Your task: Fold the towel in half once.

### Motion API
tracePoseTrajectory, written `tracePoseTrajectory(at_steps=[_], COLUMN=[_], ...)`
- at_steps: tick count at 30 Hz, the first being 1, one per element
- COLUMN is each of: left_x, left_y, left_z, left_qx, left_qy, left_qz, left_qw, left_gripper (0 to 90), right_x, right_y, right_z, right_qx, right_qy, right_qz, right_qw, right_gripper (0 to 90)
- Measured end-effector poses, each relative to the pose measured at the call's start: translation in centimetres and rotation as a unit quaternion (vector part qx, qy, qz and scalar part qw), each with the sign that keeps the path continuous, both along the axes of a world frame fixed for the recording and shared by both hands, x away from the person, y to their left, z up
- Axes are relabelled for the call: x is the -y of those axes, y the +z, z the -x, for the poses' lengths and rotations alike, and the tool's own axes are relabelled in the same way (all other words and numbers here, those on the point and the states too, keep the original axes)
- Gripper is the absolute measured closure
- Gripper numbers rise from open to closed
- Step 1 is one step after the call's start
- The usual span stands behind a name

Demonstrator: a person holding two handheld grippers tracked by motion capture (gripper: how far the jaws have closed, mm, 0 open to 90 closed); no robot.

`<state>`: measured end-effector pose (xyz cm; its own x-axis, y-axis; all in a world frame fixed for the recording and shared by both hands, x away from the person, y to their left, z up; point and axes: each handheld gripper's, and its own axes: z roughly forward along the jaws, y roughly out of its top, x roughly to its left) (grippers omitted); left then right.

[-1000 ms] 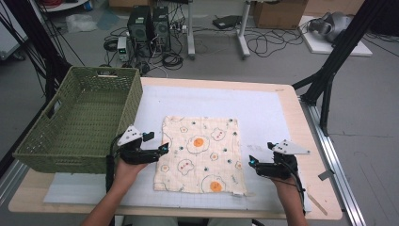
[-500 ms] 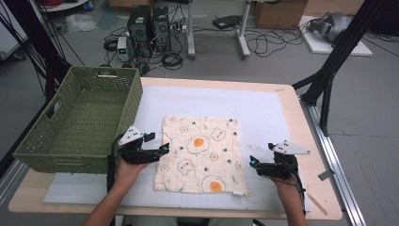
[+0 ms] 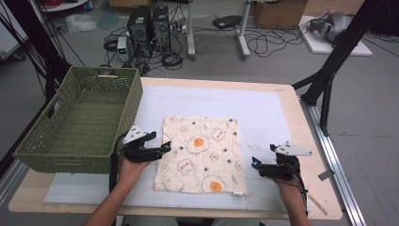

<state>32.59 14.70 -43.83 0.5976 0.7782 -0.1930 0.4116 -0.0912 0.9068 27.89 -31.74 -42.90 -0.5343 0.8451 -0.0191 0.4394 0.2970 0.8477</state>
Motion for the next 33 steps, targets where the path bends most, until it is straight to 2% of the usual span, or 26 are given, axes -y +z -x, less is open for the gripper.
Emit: tracePoseTrajectory(at_steps=[3,8,10,13,16,18,20,23,24,26,30,33], left_x=[0.2,0.8,1.2,1.7,1.9,2.0,2.0,1.9,1.8,1.5,1.3,1.2], left_y=[0.3,1.7,2.1,2.4,2.6,2.7,2.7,2.5,2.4,2.0,1.6,1.2], left_z=[-0.7,-2.6,-3.2,-4.1,-5.2,-6.0,-6.7,-7.5,-7.6,-7.9,-8.3,-8.6], left_qx=[-0.013,-0.023,-0.025,-0.019,-0.022,-0.032,-0.037,-0.043,-0.045,-0.05,-0.057,-0.06], left_qy=[0.0,0.002,0.001,0.003,0.01,0.005,0.011,0.016,0.019,0.029,0.045,0.056], left_qz=[-0.003,-0.009,-0.007,-0.018,-0.03,-0.031,-0.029,-0.038,-0.036,-0.034,-0.039,-0.052], left_qw=[0.9999,0.9997,0.9997,0.9997,0.9992,0.999,0.9989,0.9982,0.9982,0.9977,0.9966,0.9952], left_gripper=[23.7,23.0,22.9,24.2,24.9,26.9,27.9,28.7,29.6,38.0,40.9,42.3], right_x=[0.1,0.3,0.3,0.3,0.3,0.3,0.3,0.3,0.2,0.1,0.0,-0.1], right_y=[0.0,0.0,-0.1,-0.2,-0.2,-0.2,-0.2,-0.2,-0.2,-0.2,-0.3,-0.3], right_z=[0.0,-0.1,-0.1,-0.2,-0.2,-0.1,-0.2,-0.2,-0.2,-0.2,-0.3,-0.4], right_qx=[-0.003,-0.003,-0.002,-0.007,-0.008,-0.008,-0.006,-0.007,-0.009,-0.01,-0.01,-0.009], right_qy=[-0.001,-0.001,0.001,0.001,0.0,0.0,0.0,0.0,0.001,0.002,0.003,0.004], right_qz=[-0.004,-0.008,-0.007,-0.01,-0.011,-0.012,-0.012,-0.015,-0.016,-0.014,-0.013,-0.016], right_qw=[1.0,1.0,1.0,0.9999,0.9999,0.9999,0.9999,0.9999,0.9998,0.9998,0.9999,0.9998], right_gripper=[11.8,11.8,11.8,11.8,11.8,11.8,11.8,11.8,11.8,11.8,11.8,11.8])
